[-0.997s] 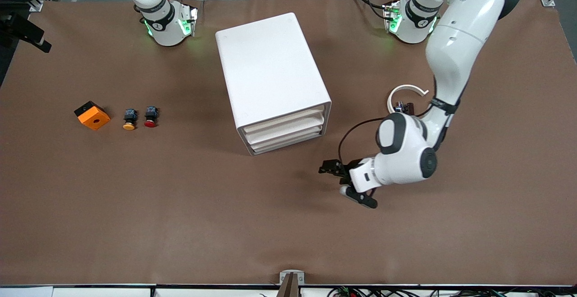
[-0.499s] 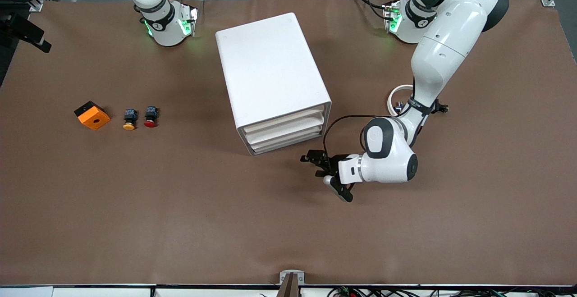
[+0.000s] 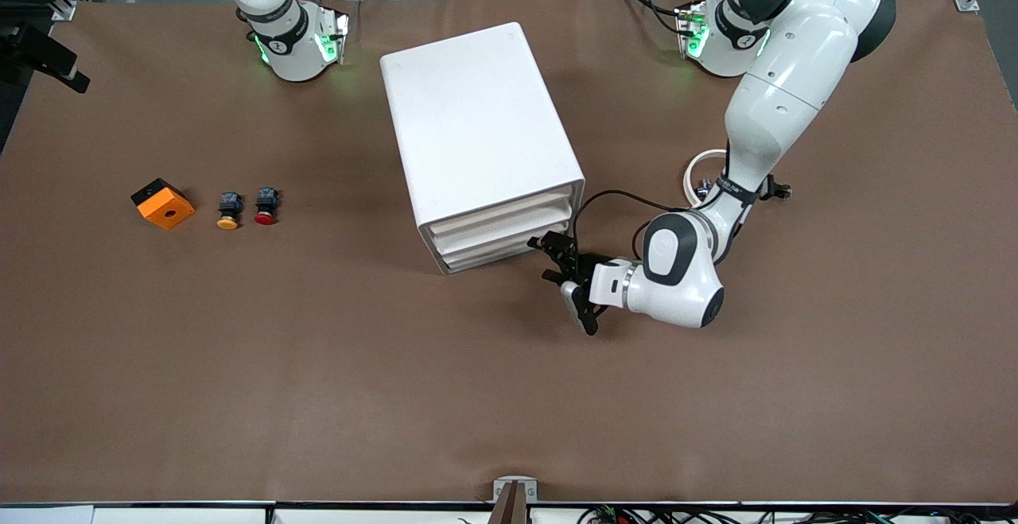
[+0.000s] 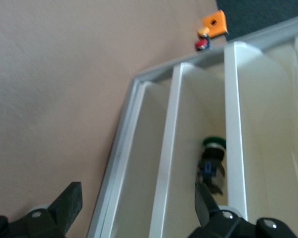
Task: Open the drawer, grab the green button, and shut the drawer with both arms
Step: 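Grasp the bottom drawer handle with the left gripper, then pull the bottom drawer open with the left gripper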
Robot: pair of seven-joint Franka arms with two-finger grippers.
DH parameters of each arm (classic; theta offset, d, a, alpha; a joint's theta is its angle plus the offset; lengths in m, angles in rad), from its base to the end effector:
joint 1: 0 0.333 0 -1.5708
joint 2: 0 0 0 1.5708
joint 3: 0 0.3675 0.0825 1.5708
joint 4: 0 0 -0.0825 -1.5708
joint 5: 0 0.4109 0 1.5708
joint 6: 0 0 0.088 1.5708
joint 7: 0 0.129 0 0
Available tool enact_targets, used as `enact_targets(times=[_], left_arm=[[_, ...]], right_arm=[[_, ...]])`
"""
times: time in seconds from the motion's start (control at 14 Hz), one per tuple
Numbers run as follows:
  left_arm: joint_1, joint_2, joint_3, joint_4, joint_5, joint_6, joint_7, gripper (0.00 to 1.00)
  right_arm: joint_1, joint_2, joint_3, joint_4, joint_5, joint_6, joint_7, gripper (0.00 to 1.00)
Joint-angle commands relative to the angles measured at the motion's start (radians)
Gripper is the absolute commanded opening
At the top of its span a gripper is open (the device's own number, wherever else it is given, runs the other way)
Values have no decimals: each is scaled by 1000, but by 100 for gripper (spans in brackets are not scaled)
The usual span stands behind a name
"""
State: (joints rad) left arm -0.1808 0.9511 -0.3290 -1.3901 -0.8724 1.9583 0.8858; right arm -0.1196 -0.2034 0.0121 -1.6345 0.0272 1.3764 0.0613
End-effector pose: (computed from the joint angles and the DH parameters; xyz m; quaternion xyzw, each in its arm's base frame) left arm 0.6644 -0.3853 0.1659 0.7955 -0.3298 -0.0644 0.5043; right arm 0.4805 -0.0471 0.7149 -0.9962 0.0822 0.0271 0.0128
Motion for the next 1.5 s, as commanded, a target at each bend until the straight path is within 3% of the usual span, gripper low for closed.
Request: enact_targets(times=[0.0, 0.5, 0.93, 1.14, 1.42], left_arm=[[29, 26, -10, 14, -20, -79, 64, 100], [54, 41, -12, 14, -37, -144, 105, 100], [34, 49, -12, 14, -59, -144, 101, 70], [29, 63, -10, 13, -57, -144, 102, 68], [20, 75, -10, 11, -56, -144, 101, 48]], right_arm=[[-12, -13, 2, -7, 16, -2, 2, 100], [-12, -11, 2, -4, 14, 1, 3, 100], [-12, -11, 2, -2, 14, 0, 5, 100], [-11, -11, 2, -2, 13, -5, 5, 100], [-12, -13, 2, -2, 13, -7, 5, 100]])
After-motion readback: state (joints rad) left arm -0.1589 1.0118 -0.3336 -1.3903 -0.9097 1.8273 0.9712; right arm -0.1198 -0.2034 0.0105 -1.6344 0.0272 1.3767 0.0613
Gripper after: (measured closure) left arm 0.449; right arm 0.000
